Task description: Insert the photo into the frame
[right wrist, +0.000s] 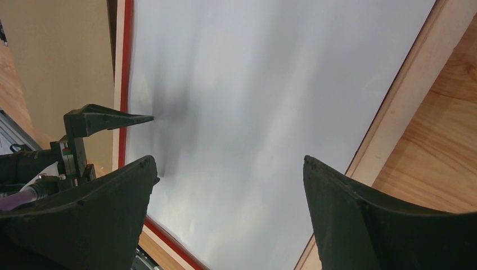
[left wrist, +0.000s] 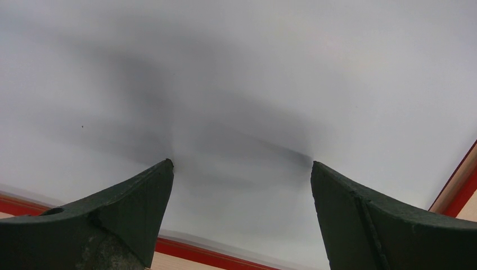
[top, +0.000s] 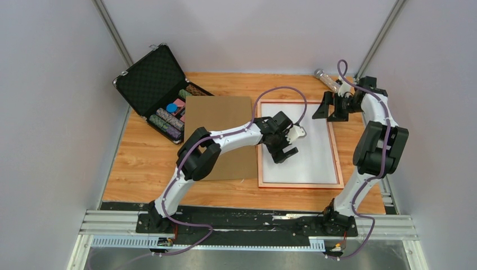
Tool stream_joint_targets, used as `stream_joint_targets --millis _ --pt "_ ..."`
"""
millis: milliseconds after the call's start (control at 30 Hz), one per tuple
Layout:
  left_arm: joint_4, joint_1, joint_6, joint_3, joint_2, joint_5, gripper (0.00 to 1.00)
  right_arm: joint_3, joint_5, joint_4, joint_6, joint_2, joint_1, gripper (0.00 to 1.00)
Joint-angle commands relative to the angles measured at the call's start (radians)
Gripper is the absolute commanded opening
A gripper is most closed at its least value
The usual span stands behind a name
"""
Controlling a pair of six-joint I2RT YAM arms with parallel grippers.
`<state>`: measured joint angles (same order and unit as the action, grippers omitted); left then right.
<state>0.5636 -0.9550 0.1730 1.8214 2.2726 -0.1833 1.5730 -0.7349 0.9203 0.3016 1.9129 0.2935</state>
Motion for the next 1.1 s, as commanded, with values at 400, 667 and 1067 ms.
stream_joint_targets --millis 400,667,1067 --pt "0.034 0.000 -0.036 0.017 -0.098 0.005 1.00 -0.100 0.022 -0.080 -0.002 -0.151 0.004 1.00" --pt "0.045 -0.001 -0.041 0.001 -0.158 -0.090 1.00 -0.129 0.033 -0.119 -0.042 -0.180 0.003 1.00" --pt "0.045 0.063 -0.010 -0.181 -0.431 0.027 1.00 -0.313 0.147 -0.327 -0.047 -0.241 -0.118 1.00"
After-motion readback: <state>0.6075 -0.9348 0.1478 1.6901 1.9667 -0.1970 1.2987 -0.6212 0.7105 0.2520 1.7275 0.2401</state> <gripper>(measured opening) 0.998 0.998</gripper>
